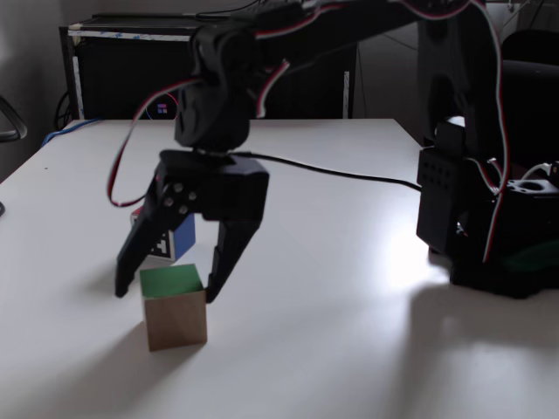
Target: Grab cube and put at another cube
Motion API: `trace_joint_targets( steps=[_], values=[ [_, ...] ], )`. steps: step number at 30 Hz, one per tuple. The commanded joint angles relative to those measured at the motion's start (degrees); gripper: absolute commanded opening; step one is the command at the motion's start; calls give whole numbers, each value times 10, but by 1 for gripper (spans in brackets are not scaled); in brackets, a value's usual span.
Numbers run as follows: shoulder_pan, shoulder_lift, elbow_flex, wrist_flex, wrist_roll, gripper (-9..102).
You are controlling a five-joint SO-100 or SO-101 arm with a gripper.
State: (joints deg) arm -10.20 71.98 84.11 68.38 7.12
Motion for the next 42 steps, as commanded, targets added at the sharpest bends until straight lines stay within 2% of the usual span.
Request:
trace_joint_targets(
  steps=[1,10,16,18,23,31,35,42],
  values=[
    [-4,-16,-38,4,3,38],
    [-3,-69,-70,0,12,34],
    [-1,-71,-86,-2,22,12],
    [4,-61,-86,-1,31,9],
    [27,5,-65,6,36,7],
    [119,136,-27,39,25,7],
    [171,163,-25,76,18,7],
    [259,190,11,80,-15,7]
  ],
)
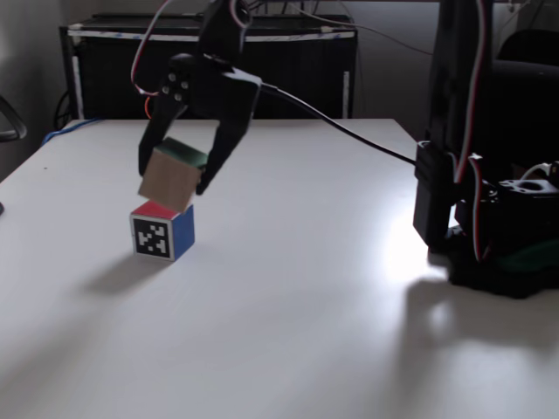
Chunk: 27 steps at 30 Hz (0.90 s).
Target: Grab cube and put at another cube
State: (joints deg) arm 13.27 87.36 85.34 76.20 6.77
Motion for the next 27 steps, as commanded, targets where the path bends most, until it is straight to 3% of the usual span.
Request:
trace_joint_targets(
  steps=[1,10,27],
  values=[
    [35,37,-2,3,-15,7],
    [75,36,-39,31,-34,7],
    [47,-32,-95,27,-17,7]
  ],
)
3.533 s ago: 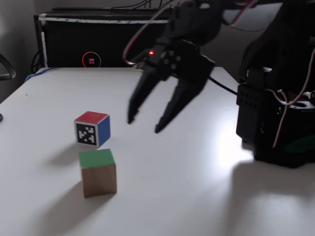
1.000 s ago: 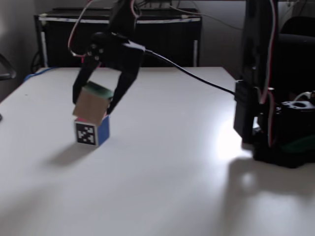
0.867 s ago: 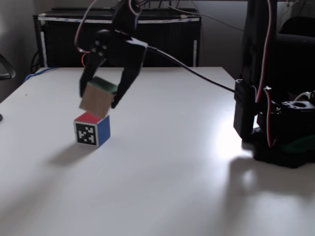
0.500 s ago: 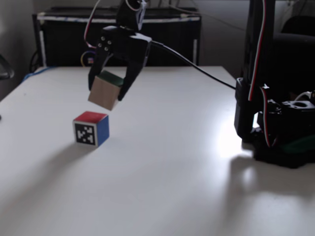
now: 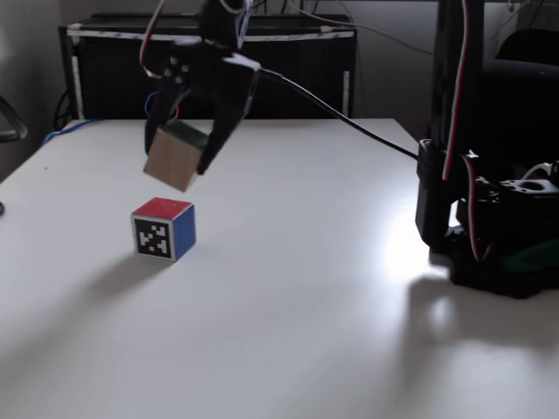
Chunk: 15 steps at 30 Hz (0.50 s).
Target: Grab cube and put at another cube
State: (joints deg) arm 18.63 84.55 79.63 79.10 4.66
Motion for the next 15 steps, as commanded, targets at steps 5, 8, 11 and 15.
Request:
trace_joint_targets(
  steps=[5,8,11,15],
  values=[
    [-11,-33,-56,2,6,7],
    [-11,-44,-68,4,6,7],
    [-11,-57,-84,13,7,7],
    [-12,-66,-91,17,7,7]
  ],
)
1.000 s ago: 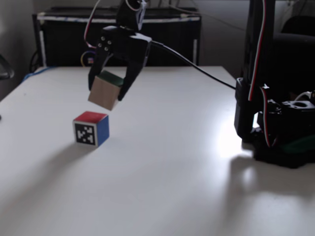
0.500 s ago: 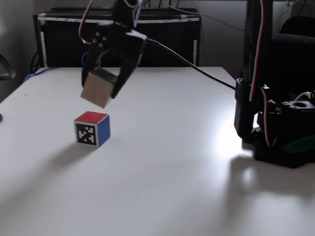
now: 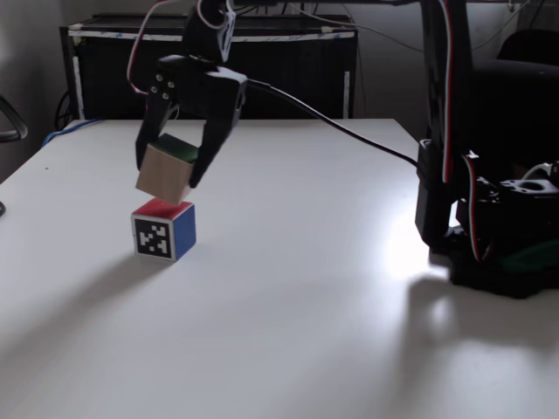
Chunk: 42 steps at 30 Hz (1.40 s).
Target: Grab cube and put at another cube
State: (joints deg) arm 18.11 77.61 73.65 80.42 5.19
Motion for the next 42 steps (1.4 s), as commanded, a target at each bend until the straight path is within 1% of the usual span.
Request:
trace_joint_targets(
  steps=[1,7,15,20,21,23,24,33,42],
  values=[
    [-7,1,-32,4,2,7],
    [-10,-19,-43,11,1,8],
    [-7,-63,-79,31,4,14],
    [-6,-80,-93,43,3,24],
    [-7,-82,-96,46,3,27],
    [-10,-84,-97,47,-4,36],
    [-11,-86,-97,49,-5,37],
    [-15,-91,-102,56,7,39],
    [-32,-76,-123,95,27,42]
  ],
)
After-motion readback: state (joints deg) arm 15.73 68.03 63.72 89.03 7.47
